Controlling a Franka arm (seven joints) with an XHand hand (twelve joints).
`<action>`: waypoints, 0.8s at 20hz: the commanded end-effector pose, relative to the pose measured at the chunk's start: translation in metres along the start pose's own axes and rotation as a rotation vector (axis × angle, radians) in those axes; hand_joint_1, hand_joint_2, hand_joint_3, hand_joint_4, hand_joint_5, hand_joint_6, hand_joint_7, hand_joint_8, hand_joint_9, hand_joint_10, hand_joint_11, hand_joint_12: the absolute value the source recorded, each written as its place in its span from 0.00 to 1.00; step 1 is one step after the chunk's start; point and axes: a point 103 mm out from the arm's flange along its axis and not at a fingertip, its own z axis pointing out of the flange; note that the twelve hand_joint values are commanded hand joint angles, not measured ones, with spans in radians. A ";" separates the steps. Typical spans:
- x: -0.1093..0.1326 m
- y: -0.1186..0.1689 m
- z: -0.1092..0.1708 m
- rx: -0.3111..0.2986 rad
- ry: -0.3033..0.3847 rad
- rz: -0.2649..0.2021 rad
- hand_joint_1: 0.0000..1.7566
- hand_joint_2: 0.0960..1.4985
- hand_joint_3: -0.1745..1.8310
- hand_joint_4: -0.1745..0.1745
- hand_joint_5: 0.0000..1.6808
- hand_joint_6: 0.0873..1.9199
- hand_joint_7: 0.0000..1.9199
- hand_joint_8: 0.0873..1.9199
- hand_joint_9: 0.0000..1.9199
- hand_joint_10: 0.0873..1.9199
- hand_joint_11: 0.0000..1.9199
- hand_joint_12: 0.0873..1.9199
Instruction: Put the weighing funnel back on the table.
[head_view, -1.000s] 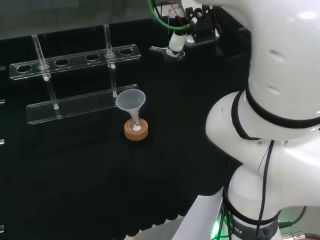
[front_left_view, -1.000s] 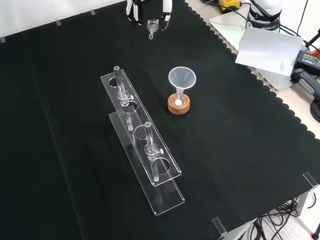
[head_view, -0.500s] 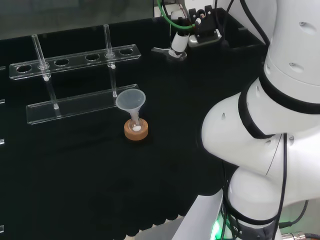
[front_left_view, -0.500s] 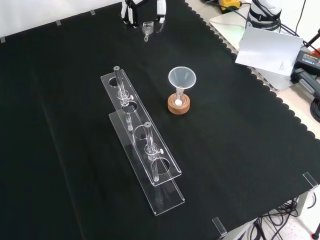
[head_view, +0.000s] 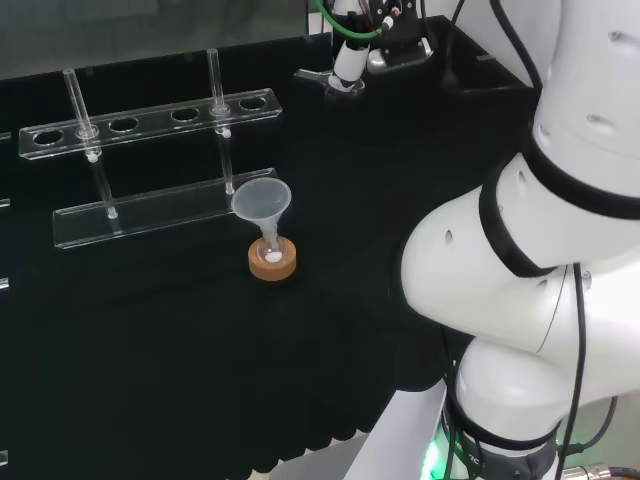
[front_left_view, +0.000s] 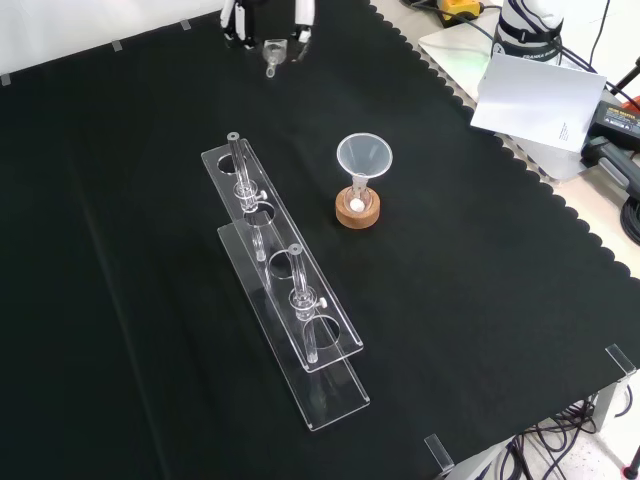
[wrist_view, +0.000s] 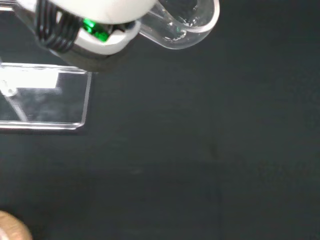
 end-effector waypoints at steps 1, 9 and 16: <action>-0.033 0.097 0.091 0.157 -0.157 0.070 0.65 0.39 0.41 1.00 0.78 0.28 0.38 0.29 0.60 0.02 0.51 0.45; -0.032 0.111 0.111 0.182 -0.170 0.059 0.65 0.39 0.41 1.00 0.78 0.29 0.38 0.29 0.60 0.02 0.51 0.45; -0.030 0.124 0.128 0.179 -0.194 0.068 0.65 0.39 0.41 1.00 0.78 0.29 0.38 0.29 0.60 0.02 0.51 0.45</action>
